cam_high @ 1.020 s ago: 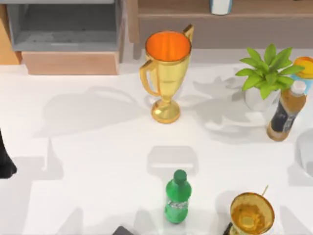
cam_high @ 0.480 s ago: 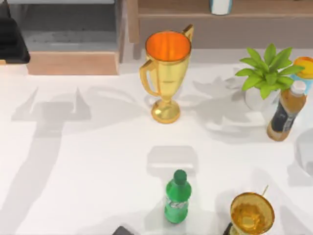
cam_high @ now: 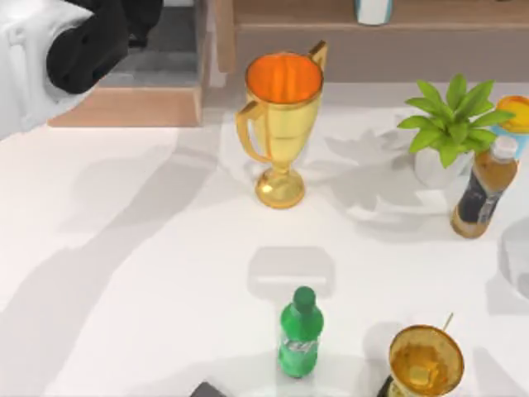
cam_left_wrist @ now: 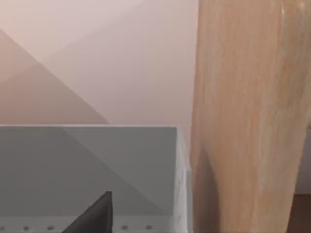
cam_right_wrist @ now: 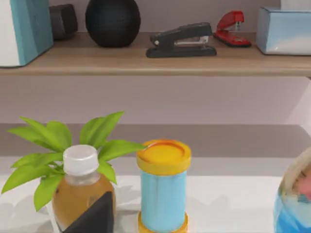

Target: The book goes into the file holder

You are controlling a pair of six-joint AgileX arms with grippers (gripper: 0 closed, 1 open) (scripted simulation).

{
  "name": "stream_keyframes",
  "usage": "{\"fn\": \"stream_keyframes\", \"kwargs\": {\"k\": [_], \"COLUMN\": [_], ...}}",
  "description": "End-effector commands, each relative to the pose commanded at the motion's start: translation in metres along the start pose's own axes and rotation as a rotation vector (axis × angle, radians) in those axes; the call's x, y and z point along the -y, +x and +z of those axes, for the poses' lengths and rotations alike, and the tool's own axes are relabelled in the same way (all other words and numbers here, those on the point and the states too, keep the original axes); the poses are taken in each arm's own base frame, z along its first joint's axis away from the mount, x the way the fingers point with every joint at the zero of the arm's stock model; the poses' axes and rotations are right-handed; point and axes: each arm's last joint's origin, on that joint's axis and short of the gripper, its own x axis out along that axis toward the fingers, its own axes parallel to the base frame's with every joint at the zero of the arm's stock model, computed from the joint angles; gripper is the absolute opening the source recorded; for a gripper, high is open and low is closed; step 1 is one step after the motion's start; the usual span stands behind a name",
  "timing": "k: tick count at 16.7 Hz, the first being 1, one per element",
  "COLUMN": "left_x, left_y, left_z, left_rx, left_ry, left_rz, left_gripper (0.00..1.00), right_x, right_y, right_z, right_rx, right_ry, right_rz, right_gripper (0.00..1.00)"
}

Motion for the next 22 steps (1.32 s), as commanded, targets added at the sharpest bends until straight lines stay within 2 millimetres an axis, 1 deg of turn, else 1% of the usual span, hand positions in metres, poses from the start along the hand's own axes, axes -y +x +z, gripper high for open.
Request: {"fn": "stream_keyframes", "kwargs": {"k": [3,6,8,10,12,15,16,22], "left_x": [0.067,0.129,0.162,0.186,0.203,0.213,0.214,0.212], "left_y": [0.039,0.063,0.073,0.080,0.085,0.090,0.090,0.092], "left_z": [-0.019,-0.054,-0.081,-0.109,-0.131,-0.149,-0.152,-0.152], "left_rx": [0.012,0.014,0.014,0.010,0.009,0.007,0.005,0.003], "left_ry": [-0.010,-0.012,-0.011,-0.007,-0.005,0.000,0.003,0.004], "left_rz": [-0.008,-0.009,-0.004,0.006,0.017,0.030,0.032,0.035], "left_gripper": [1.00,1.00,1.00,1.00,1.00,1.00,1.00,1.00], "right_x": [0.000,0.000,0.000,0.000,0.000,0.000,0.000,0.000], "right_y": [0.000,0.000,0.000,0.000,0.000,0.000,0.000,0.000], "right_z": [0.000,0.000,0.000,0.000,0.000,0.000,0.000,0.000], "right_rx": [0.000,0.000,0.000,0.000,0.000,0.000,0.000,0.000], "right_ry": [0.000,0.000,0.000,0.000,0.000,0.000,0.000,0.000], "right_rz": [0.000,0.000,0.000,0.000,0.000,0.000,0.000,0.000], "right_gripper": [1.00,1.00,1.00,1.00,1.00,1.00,1.00,1.00]}}
